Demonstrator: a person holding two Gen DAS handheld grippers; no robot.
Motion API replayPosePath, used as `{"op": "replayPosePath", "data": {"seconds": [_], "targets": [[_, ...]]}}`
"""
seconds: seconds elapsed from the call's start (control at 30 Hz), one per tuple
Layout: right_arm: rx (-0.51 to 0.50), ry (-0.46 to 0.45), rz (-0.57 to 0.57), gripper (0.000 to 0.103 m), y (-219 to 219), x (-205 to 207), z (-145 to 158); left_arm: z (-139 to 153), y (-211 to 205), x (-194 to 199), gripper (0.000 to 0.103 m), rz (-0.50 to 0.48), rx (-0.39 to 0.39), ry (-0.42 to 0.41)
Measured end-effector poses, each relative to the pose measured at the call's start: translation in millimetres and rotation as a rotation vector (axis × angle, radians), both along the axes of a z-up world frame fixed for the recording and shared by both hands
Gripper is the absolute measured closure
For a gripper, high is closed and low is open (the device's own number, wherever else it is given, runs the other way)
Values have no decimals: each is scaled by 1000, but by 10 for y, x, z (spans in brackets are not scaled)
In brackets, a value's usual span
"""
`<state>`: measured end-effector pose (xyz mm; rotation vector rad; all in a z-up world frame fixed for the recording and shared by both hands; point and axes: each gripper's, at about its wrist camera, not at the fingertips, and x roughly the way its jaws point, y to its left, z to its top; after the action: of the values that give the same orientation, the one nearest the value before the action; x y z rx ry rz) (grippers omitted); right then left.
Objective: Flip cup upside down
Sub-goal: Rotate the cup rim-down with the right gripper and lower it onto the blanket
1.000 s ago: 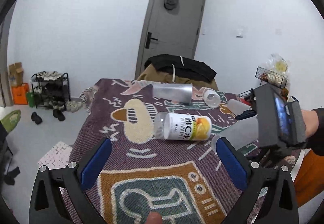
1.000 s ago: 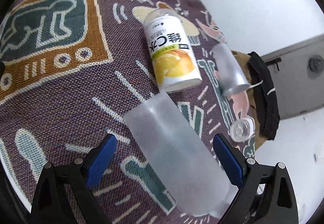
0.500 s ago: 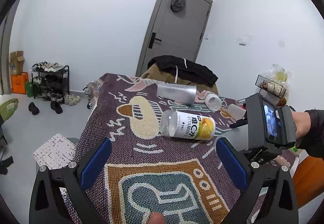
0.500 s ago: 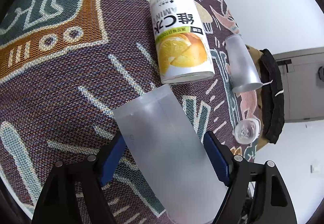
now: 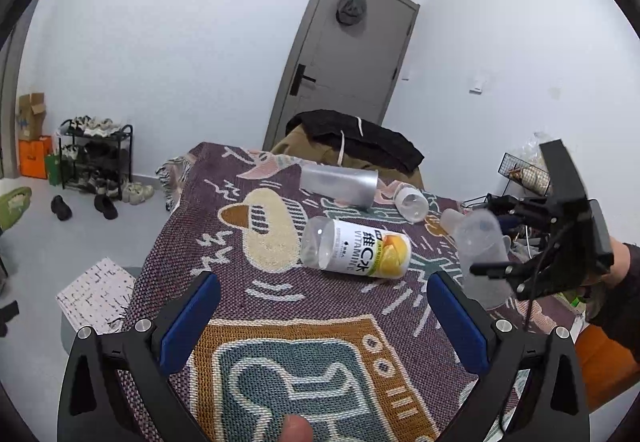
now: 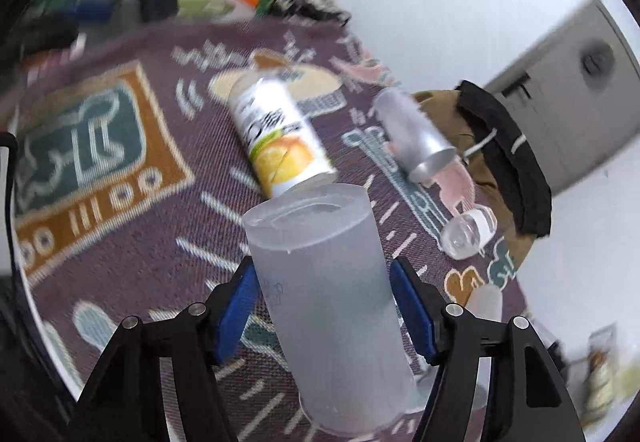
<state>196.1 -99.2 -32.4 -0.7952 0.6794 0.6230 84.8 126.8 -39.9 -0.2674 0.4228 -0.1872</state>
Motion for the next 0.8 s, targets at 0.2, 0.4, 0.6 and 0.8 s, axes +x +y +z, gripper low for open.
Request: {"op": "replayPosePath", "data": {"seconds": [0.2,0.4,0.6,0.8], "targets": [[251,37,-50,37,-253,-27,255,76,-83,-82,0,-3,22,-36],[474,91,-94,37,-459,-119,366,128,-106,-101,0,-18,0,-54],[559,130,-123,37,-565,-192,300,143,-145,-109,0,-16,-38,-58],[567,150,-179,37,-631,-149,25,170,-246,-133,0,37,-28,-98]]}}
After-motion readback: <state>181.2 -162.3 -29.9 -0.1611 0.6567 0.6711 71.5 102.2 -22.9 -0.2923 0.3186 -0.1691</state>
